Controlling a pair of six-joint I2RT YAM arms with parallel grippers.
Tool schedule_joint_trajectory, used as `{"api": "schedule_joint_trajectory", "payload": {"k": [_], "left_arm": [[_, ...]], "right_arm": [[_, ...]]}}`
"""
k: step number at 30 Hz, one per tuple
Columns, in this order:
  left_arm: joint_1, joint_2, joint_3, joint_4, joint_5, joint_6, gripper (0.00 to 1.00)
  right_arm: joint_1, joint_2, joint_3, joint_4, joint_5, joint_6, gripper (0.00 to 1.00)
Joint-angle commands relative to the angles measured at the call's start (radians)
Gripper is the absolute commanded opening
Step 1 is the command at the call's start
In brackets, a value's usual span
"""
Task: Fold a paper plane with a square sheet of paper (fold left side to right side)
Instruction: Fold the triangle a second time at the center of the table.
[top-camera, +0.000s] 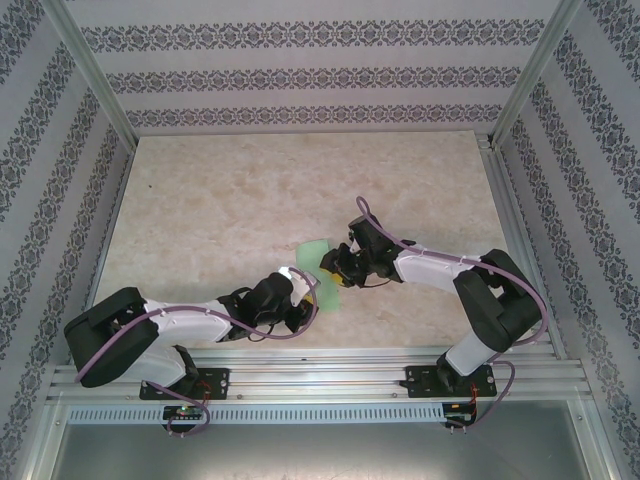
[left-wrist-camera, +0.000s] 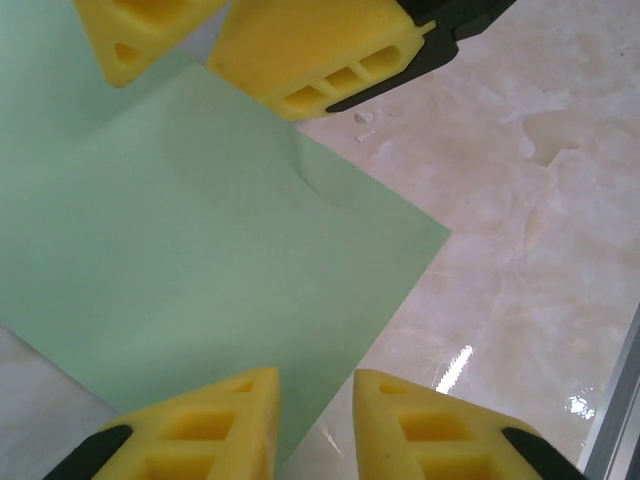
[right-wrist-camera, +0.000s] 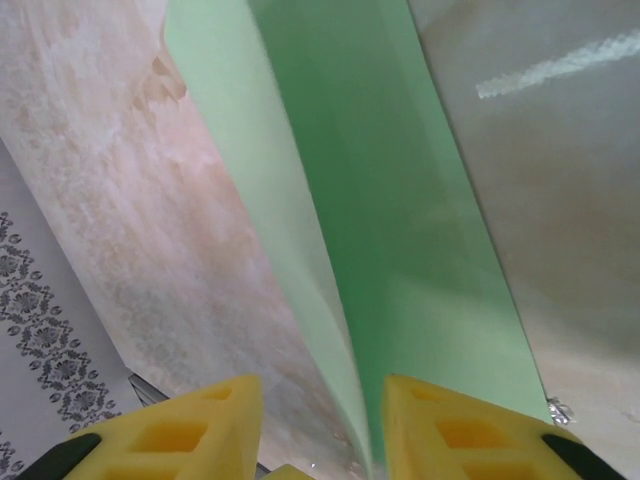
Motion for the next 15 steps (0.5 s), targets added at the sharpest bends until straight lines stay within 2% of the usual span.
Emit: {"api": "schedule_joint_trajectory", "payload": {"k": [1, 5, 11, 15], "left_arm": [[0.010, -0.038, 0.043, -0.003, 0.055, 0.003, 0.32], [0.009, -0.050, 0.079, -0.055, 0.073, 0.022, 0.47], [-0.002, -0.022, 0.104, -0.067, 0.070, 0.039, 0.60], [-0.024, 0.017, 0.124, -0.070, 0.026, 0.039, 0.67]], "right_arm": [[0.011, 0.009, 0.028, 0.028, -0.004, 0.020, 0.35], [0.012, 0.007, 0.034, 0.013, -0.001, 0.017, 0.34], [0.015, 0.008, 0.037, 0.012, -0.001, 0.018, 0.34], [0.018, 0.008, 0.042, 0.008, -0.002, 0.019, 0.34]]}}
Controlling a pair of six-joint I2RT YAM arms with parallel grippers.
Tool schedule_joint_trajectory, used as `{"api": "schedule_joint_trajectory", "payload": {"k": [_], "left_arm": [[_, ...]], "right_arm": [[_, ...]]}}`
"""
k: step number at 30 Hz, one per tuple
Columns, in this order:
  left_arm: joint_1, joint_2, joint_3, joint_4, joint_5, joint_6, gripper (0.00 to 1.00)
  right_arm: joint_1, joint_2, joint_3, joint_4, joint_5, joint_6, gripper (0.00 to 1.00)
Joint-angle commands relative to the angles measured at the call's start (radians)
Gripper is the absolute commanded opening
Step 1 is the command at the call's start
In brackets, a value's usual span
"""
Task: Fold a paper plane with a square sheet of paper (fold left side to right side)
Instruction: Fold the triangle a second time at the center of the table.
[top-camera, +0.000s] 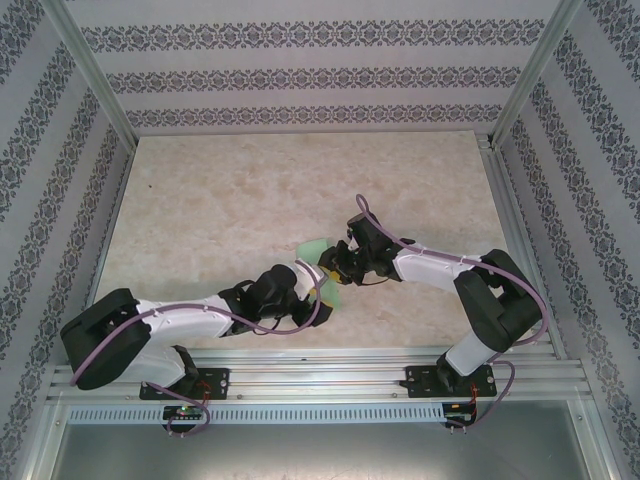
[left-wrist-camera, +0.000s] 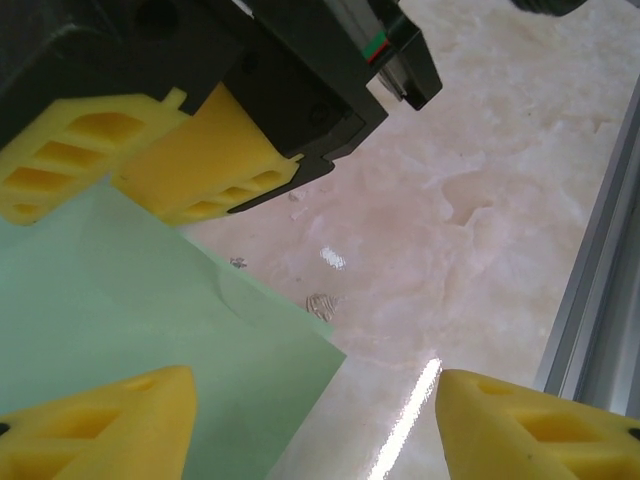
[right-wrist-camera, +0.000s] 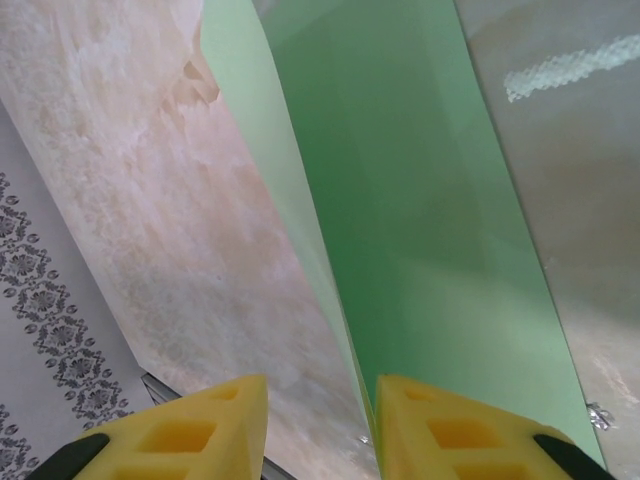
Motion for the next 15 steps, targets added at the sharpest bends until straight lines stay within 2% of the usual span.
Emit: {"api": "schedule_joint_trajectory", "payload": {"k": [1, 5, 8, 11, 15], "left_arm": [[-0.022, 0.037, 0.041, -0.021, -0.035, 0.015, 0.68], [-0.042, 0.092, 0.086, -0.047, -0.105, 0.012, 0.70], [-0.050, 0.121, 0.114, -0.071, -0.152, 0.006, 0.66], [-0.051, 0.126, 0.122, -0.085, -0.172, 0.000, 0.56], [-0.051, 0.118, 0.115, -0.101, -0.182, -0.001, 0.37]], "right_arm": [[0.011, 0.008, 0.026, 0.004, -0.002, 0.004, 0.34], [0.013, 0.011, 0.028, 0.004, -0.002, 0.005, 0.34], [0.015, 0.013, 0.029, 0.001, -0.001, 0.004, 0.34], [0.017, 0.017, 0.032, -0.009, 0.001, -0.002, 0.34], [0.016, 0.022, 0.037, -0.020, 0.005, -0.012, 0.34]]}}
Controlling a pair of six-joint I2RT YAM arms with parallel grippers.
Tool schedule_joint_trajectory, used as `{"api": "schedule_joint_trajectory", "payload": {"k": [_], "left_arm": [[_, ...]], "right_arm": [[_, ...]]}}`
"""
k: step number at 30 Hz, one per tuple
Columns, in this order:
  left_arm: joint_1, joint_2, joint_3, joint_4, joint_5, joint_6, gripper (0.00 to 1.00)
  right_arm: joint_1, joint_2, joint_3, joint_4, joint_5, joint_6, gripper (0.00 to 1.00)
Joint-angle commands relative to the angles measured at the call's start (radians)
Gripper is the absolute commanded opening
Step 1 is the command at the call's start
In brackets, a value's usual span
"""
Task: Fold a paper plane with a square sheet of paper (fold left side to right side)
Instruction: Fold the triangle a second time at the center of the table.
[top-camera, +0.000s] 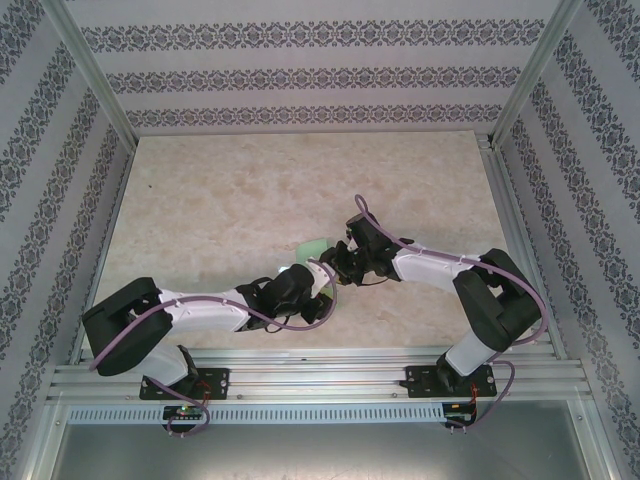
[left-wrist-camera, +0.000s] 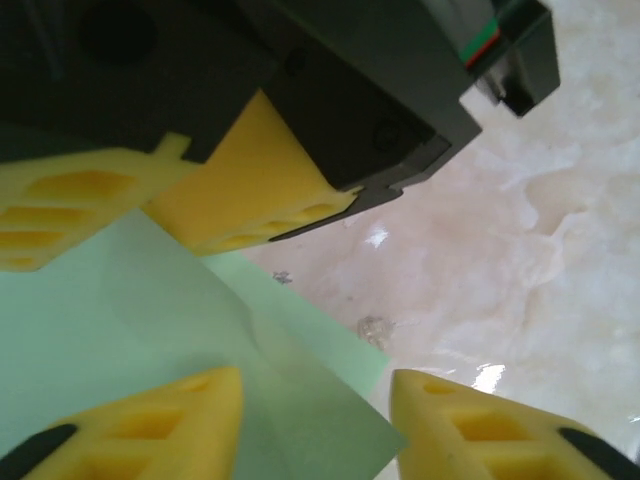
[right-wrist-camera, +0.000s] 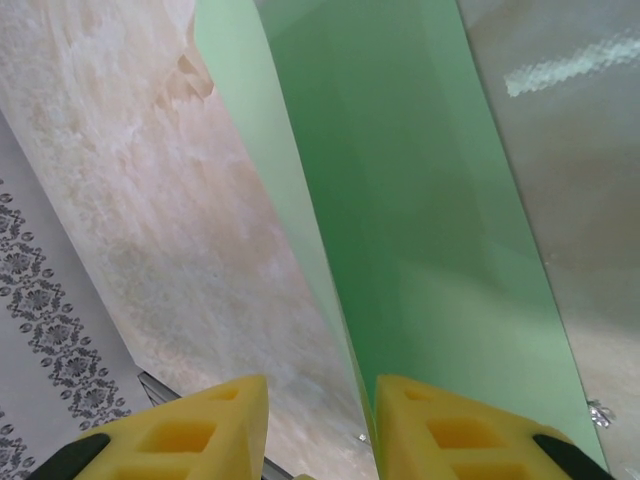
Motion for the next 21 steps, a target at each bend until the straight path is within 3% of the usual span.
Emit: {"api": "schedule_joint_trajectory", "payload": {"k": [1, 8, 17, 21], "left_arm": [[-0.011, -0.005, 0.009, -0.032, -0.033, -0.003, 0.32], [0.001, -0.019, 0.007, -0.067, 0.010, 0.000, 0.12], [0.113, -0.069, -0.040, -0.029, 0.193, -0.029, 0.11], [0.165, -0.064, -0.050, -0.006, 0.269, -0.041, 0.11]], "right_arm": [[0.010, 0.016, 0.031, -0.014, 0.005, -0.014, 0.34], [0.006, 0.016, 0.048, -0.047, 0.009, -0.042, 0.34], [-0.009, -0.087, 0.007, -0.067, 0.071, -0.111, 0.41], [-0.014, -0.166, -0.053, -0.063, 0.093, -0.138, 0.40]]}}
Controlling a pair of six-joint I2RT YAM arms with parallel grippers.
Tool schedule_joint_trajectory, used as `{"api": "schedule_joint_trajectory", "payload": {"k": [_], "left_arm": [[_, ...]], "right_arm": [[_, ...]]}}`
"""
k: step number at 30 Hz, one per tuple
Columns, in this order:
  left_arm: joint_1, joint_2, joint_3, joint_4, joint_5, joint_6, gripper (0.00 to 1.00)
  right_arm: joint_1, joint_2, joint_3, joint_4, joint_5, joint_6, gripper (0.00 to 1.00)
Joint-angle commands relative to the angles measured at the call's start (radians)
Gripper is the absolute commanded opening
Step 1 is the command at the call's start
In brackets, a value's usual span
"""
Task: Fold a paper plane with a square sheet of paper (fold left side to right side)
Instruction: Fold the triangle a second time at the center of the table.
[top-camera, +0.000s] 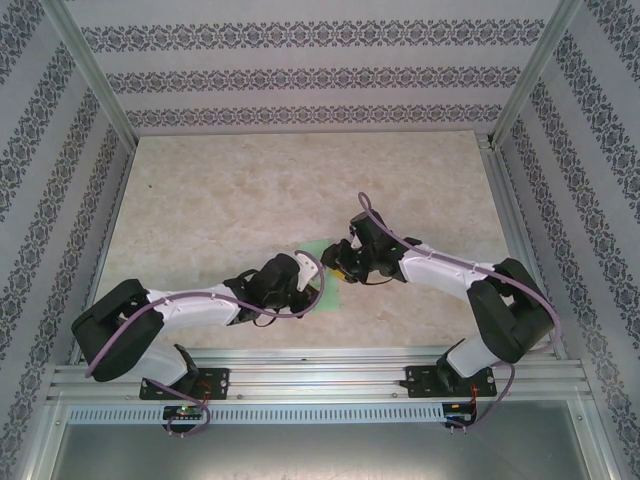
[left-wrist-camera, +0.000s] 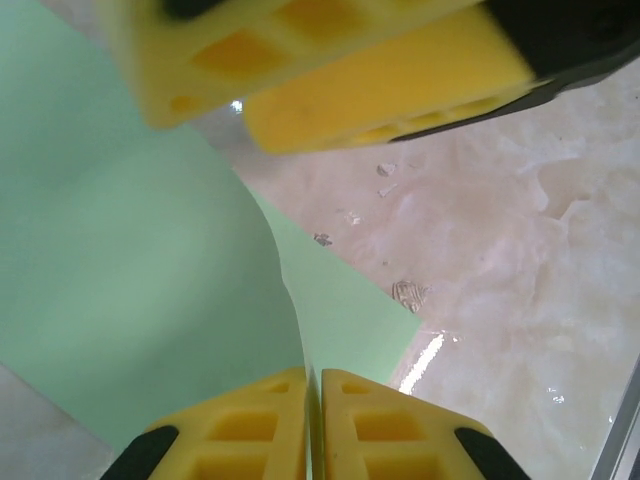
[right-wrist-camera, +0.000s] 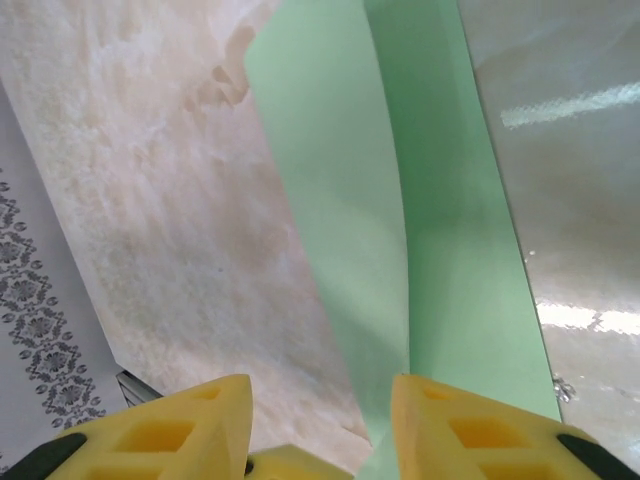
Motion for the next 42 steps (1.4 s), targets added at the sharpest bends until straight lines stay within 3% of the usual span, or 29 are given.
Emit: {"api": "schedule_joint_trajectory", "payload": {"k": [1, 10, 25, 42], "left_arm": [[0.041, -0.012, -0.015, 0.040, 0.105, -0.025, 0.11], [0.103, 0.026, 0.006, 0.037, 0.176, -0.016, 0.11], [0.165, 0.048, 0.029, 0.009, 0.198, 0.009, 0.11], [0.206, 0.088, 0.042, -0.027, 0.199, 0.039, 0.11]], "right_arm": [[-0.008, -0.077, -0.053, 0.004, 0.044, -0.049, 0.38], [0.043, -0.151, -0.187, 0.044, 0.068, -0.033, 0.17], [0.127, 0.033, -0.161, 0.060, 0.113, -0.026, 0.13], [0.153, 0.083, -0.115, -0.141, 0.189, -0.090, 0.12]]}}
